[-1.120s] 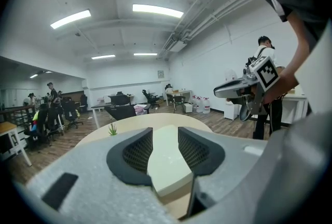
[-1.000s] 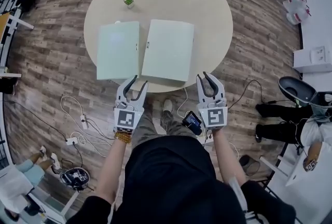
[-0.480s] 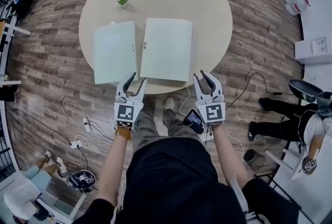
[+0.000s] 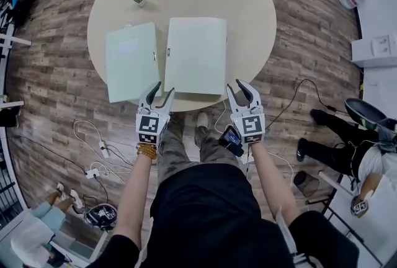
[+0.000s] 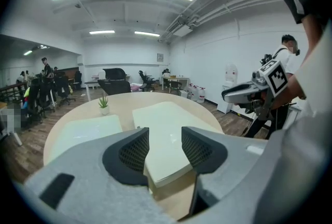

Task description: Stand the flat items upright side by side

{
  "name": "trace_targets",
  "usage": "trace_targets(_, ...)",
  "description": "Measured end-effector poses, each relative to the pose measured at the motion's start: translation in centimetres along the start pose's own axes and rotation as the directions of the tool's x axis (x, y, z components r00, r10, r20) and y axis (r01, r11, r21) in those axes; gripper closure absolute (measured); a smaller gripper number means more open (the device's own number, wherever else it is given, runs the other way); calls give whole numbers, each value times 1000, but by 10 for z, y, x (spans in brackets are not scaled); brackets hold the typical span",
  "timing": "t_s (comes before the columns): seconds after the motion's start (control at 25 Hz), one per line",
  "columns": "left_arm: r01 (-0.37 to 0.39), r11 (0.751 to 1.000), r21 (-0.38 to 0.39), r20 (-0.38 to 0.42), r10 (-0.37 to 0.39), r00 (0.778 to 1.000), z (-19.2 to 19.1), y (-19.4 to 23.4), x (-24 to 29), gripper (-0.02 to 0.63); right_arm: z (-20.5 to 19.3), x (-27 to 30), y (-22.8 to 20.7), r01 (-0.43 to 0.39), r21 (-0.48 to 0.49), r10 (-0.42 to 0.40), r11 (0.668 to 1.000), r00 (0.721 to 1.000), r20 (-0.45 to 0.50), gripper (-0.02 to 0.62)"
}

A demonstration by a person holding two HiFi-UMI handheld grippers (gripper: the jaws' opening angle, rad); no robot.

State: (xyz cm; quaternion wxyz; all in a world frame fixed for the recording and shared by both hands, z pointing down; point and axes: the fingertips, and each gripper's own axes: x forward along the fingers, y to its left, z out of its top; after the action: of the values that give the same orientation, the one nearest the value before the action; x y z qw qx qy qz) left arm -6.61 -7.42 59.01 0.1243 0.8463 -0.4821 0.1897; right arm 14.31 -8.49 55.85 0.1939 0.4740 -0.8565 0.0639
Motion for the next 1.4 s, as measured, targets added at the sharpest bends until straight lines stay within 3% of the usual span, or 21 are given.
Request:
trace_targets(0.44,49,995,-82,-87,-56,995,-35,9,35,397,-32,27,1,0,31,1,1000,999,-51,468)
trace_targets(0.72,61,991,-118,-112,-74,991,-44,12,47,367,-52,42,8,-13,70,19,997,996,-91,442)
trace_targets(0.92,94,976,-198,-138,-123,983,-54,11,59,311,-62,54,7,-10,134,25,991,993,-118,399)
trace_targets(1.4,89,979,-184,-260,-136,956,-64,8,77,295,-88,70,10,-19,240,66,971,979,-193,344)
